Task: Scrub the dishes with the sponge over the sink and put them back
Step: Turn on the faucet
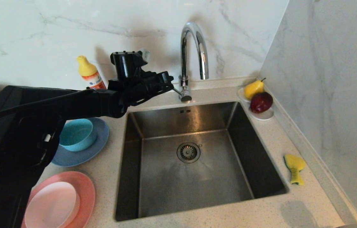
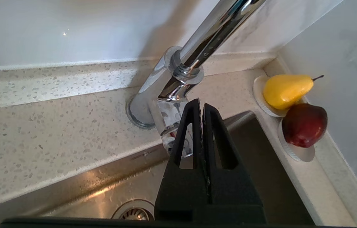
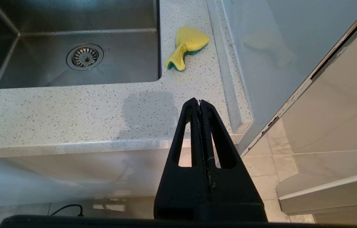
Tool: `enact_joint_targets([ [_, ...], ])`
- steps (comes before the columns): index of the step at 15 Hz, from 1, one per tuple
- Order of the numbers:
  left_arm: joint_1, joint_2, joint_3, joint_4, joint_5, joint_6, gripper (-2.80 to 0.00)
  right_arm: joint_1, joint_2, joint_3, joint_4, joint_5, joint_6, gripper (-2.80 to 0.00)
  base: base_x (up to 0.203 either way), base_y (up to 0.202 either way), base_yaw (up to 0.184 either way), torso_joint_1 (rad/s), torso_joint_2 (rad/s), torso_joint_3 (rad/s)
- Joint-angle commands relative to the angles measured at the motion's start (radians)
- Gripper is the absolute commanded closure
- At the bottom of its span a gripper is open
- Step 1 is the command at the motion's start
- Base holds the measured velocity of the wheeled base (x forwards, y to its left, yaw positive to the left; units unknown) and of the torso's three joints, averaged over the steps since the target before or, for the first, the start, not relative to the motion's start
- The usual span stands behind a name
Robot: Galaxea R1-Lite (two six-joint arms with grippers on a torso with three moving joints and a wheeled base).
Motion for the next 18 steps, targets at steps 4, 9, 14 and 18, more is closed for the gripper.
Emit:
enact_joint_targets([
  [4, 0.001, 0.026, 0.000, -0.009, 0.002, 0.000, 0.00, 0.000, 0.000, -0.001, 0.000, 0.000, 0.000, 0.00, 0.000, 0.000, 0.000, 0.000, 0.00, 0.000],
  [9, 0.001, 0.043, 0.000, -0.013, 0.003, 0.004, 0.00, 0.000, 0.000, -0.001, 0.000, 0.000, 0.000, 0.00, 0.000, 0.000, 0.000, 0.000, 0.00, 0.000],
  [14, 0.001, 0.046, 0.000, -0.013, 0.025, 0.006, 0.00, 0.000, 0.000, 0.000, 0.000, 0.000, 0.000, 0.00, 0.000, 0.000, 0.000, 0.000, 0.00, 0.000],
  [18, 0.001, 0.042, 0.000, -0.013, 0.025, 0.007, 0.00, 0.000, 0.000, 0.000, 0.000, 0.000, 0.000, 0.00, 0.000, 0.000, 0.000, 0.000, 0.00, 0.000],
])
